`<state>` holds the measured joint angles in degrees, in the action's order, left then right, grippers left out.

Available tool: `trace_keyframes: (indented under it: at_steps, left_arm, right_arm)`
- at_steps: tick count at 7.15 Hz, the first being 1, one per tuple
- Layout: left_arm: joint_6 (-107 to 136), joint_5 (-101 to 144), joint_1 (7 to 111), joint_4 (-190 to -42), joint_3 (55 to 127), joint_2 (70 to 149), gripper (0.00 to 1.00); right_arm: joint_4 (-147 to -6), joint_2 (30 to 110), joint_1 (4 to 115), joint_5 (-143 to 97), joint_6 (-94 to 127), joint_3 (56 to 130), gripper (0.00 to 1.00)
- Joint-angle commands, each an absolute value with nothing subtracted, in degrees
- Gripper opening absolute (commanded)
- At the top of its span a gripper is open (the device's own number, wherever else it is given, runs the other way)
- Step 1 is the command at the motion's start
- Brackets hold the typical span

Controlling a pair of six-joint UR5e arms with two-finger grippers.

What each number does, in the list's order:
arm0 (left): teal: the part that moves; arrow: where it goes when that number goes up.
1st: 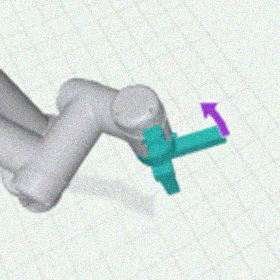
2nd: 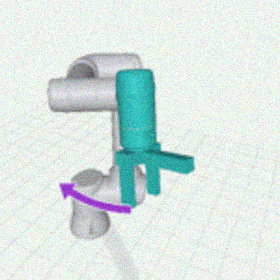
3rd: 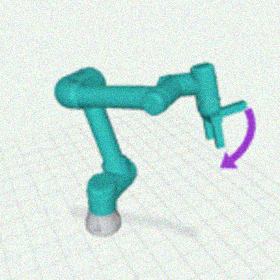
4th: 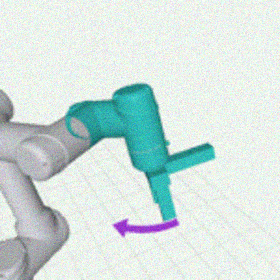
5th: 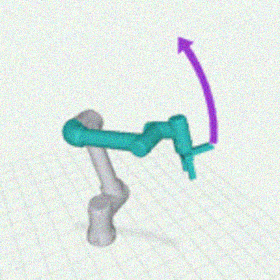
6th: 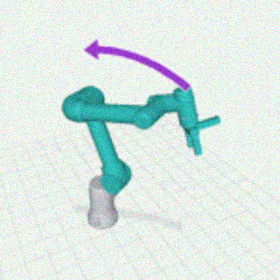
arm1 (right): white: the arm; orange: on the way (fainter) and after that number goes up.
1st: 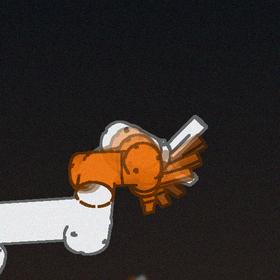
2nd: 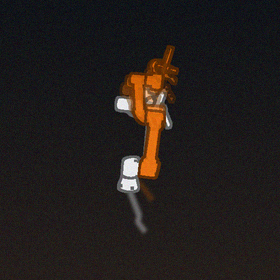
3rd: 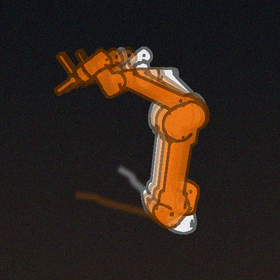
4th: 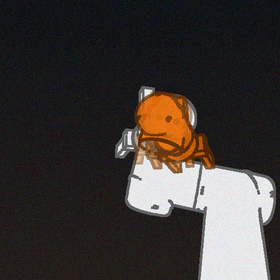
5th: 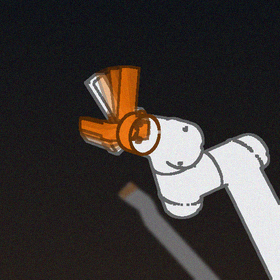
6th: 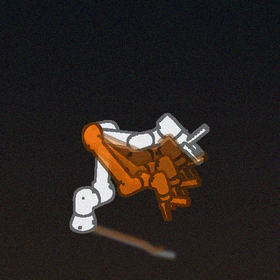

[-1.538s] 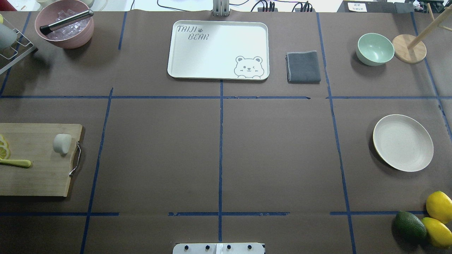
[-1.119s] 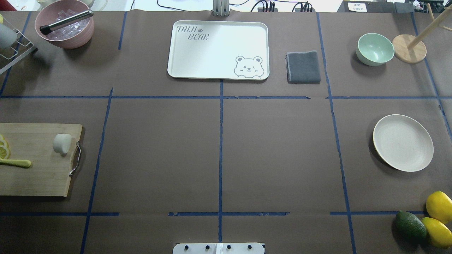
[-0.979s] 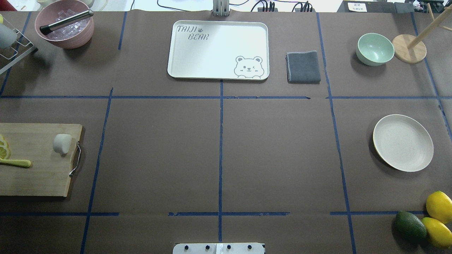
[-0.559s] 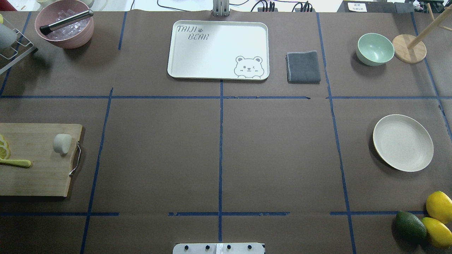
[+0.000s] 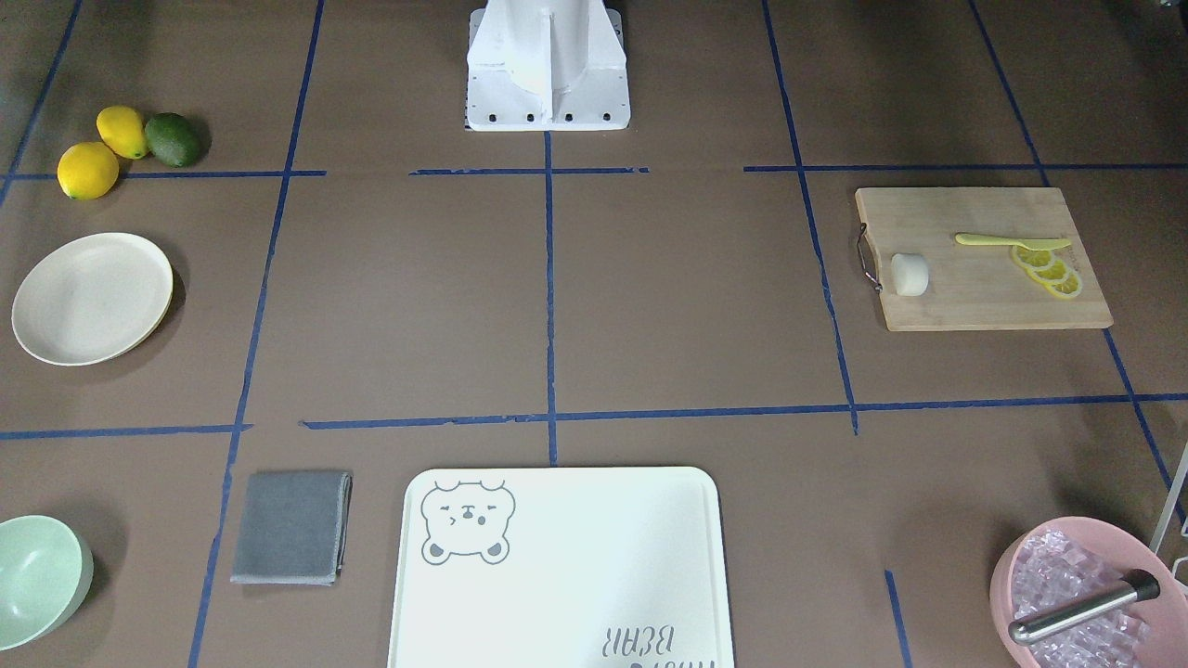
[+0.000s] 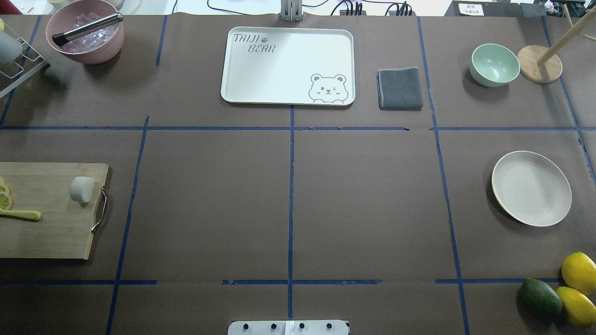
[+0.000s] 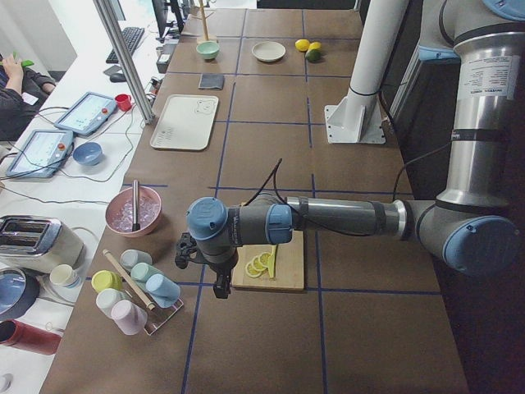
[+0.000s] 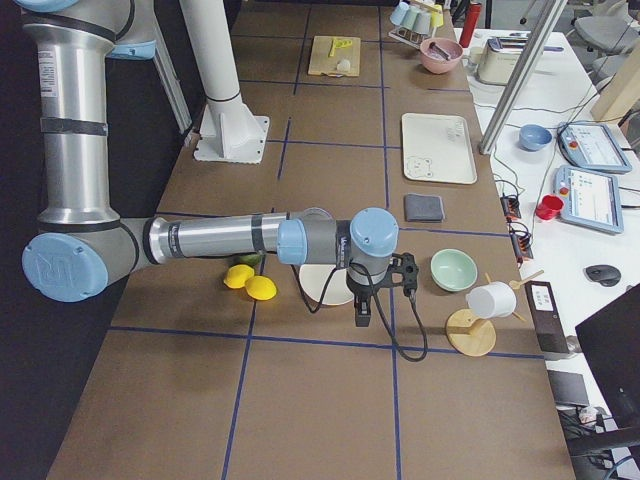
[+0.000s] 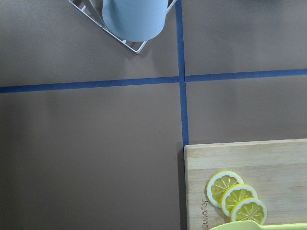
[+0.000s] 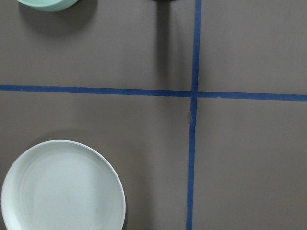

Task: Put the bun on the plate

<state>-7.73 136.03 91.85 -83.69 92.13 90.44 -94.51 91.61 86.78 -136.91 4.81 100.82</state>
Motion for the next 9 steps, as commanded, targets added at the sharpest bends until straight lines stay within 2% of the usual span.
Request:
trace_keyframes:
  at_steps: [1, 3, 5, 6, 9]
  left_arm:
    - [-7.73, 136.05, 91.85, -83.76, 92.63, 90.44, 1.0]
    - [-7.73, 136.05, 91.85, -83.76, 92.9, 90.44, 1.0]
    - [-7.73, 136.05, 91.85, -83.76, 93.34, 90.44, 1.0]
    - [-7.73, 135.97, 91.85, -83.76, 93.34, 90.44, 1.0]
    - [-7.73, 135.97, 91.85, -83.76, 93.86, 90.44, 1.0]
  right_arm:
    - [-86.9, 94.28, 80.01, -135.62, 17.0, 104.41, 0.99]
    - [-65.05, 103.24, 75.08, -130.36, 23.79, 101.01, 0.99]
    - [-47.47, 102.66, 67.81, -127.9, 34.12, 90.32, 0.99]
    - [-41.89, 100.31, 64.98, -127.18, 40.89, 86.09, 0.99]
    - [-41.22, 98.96, 62.67, -127.44, 43.15, 84.81, 0.99]
